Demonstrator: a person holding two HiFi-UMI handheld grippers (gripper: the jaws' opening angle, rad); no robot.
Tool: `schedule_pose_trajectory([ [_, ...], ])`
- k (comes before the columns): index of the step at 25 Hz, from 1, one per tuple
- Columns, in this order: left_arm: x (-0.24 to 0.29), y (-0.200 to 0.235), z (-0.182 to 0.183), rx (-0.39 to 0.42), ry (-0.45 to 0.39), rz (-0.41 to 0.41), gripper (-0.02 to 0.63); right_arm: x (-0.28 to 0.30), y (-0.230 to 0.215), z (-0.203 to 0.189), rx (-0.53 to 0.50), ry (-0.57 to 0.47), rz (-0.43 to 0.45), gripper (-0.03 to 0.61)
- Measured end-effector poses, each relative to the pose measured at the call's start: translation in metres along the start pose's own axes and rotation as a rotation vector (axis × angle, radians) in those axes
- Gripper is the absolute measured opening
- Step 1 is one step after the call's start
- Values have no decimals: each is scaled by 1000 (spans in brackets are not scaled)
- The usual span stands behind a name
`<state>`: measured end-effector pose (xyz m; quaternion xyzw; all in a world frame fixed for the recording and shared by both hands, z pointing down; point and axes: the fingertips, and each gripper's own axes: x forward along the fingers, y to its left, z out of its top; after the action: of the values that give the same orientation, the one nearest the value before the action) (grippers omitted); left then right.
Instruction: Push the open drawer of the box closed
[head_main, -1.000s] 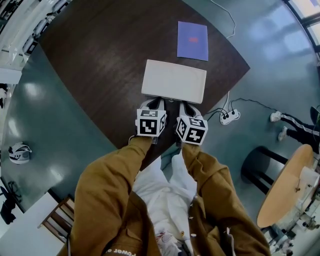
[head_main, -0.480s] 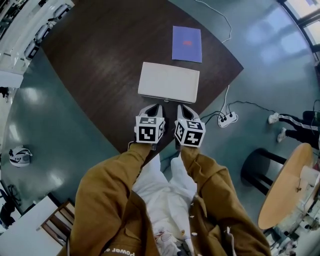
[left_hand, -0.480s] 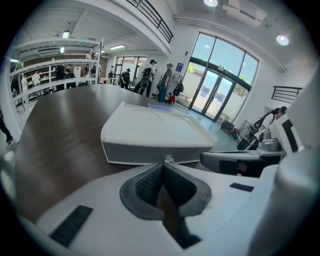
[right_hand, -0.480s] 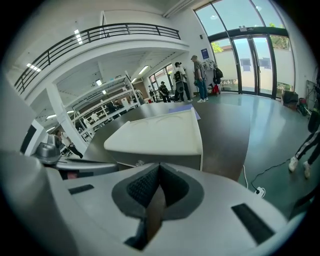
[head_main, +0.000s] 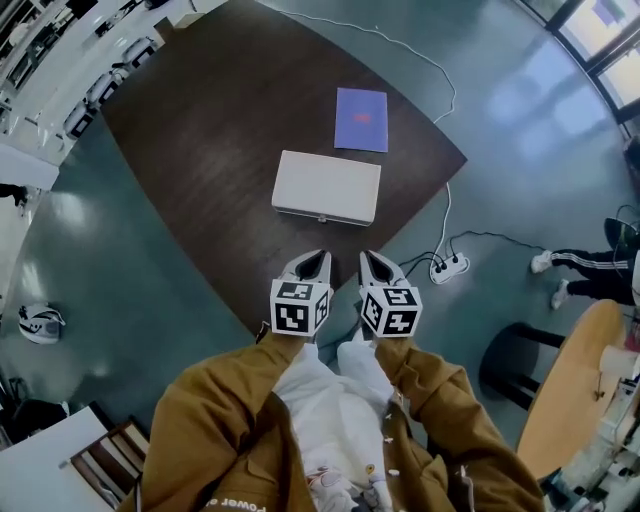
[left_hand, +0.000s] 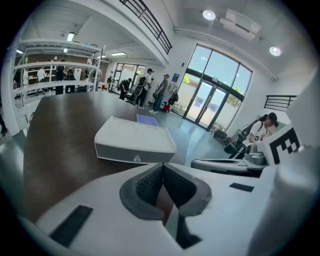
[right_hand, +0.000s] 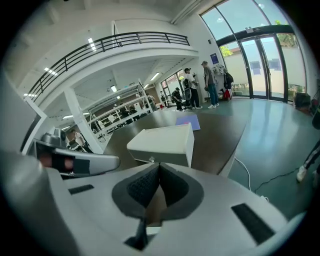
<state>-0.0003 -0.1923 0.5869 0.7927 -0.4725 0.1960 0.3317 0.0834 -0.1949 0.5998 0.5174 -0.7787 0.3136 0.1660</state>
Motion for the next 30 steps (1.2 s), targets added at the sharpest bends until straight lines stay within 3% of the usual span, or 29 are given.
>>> schedule_pose_trajectory([
  [16,-121,-117,-14,13,-116,-71,6,-164,48,16,-85,-148,231,5],
  [23,-159,-151,-13,41,-163,-78,6,-223,70,17,-113,-193,276,5],
  [30,-173,-152,-12,42,-199,-54,6,-239,92,18,-173,-239,280,5],
])
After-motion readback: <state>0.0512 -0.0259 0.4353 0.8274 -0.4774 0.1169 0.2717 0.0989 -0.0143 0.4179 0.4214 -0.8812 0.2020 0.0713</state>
